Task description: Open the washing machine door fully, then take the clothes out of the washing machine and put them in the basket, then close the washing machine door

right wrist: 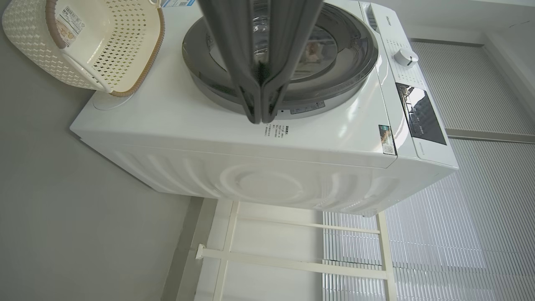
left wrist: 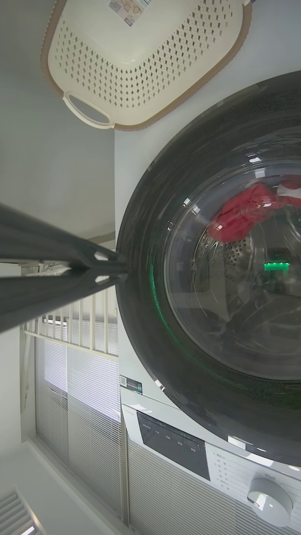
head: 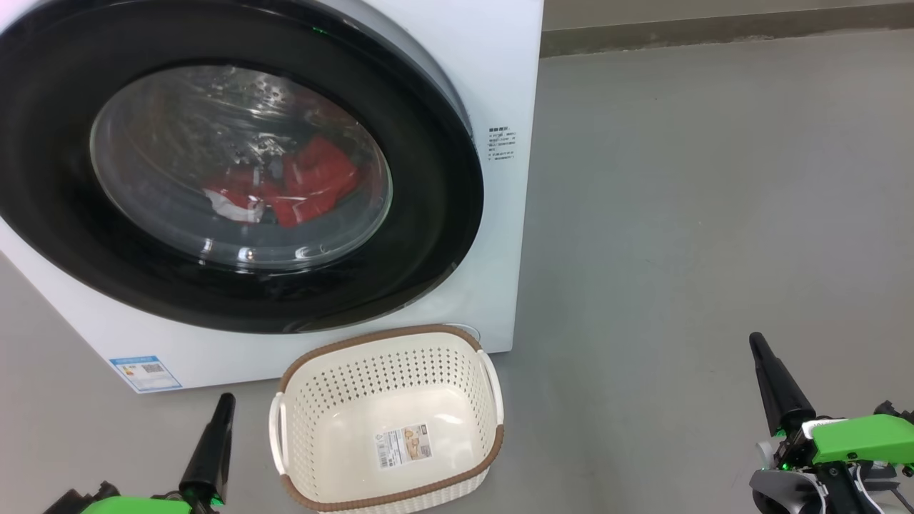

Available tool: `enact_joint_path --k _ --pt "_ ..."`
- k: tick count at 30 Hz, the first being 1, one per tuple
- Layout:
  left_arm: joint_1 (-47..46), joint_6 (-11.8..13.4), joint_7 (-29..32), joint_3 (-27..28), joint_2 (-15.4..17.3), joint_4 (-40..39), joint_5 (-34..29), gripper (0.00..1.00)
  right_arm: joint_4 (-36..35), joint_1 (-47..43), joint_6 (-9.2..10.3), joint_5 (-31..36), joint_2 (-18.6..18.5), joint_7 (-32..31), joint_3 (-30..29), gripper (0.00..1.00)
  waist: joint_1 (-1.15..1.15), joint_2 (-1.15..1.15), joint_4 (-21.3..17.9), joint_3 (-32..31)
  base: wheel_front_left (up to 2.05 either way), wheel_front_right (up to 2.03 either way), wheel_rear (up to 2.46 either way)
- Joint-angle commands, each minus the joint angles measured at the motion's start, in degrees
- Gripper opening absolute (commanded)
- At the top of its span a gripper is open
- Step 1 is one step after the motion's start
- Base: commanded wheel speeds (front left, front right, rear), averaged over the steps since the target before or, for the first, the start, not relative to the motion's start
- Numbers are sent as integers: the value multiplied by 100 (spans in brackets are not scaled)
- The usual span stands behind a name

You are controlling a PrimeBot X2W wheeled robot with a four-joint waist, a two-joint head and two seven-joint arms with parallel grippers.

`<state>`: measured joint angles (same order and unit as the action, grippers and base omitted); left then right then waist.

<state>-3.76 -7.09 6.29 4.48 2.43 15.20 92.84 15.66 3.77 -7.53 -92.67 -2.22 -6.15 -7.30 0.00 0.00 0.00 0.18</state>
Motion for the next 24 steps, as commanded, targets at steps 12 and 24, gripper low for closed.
enact_joint_path --k 12,24 --pt "185 1 -91 -79 -44 236 -51 100 278 -213 0 52 110 96 110 100 10 0 4 4 0 0 0" --pt "243 -3 -295 -91 -36 75 -647 100 173 -283 1 591 65 298 176 100 0 0 14 14 0 0 0"
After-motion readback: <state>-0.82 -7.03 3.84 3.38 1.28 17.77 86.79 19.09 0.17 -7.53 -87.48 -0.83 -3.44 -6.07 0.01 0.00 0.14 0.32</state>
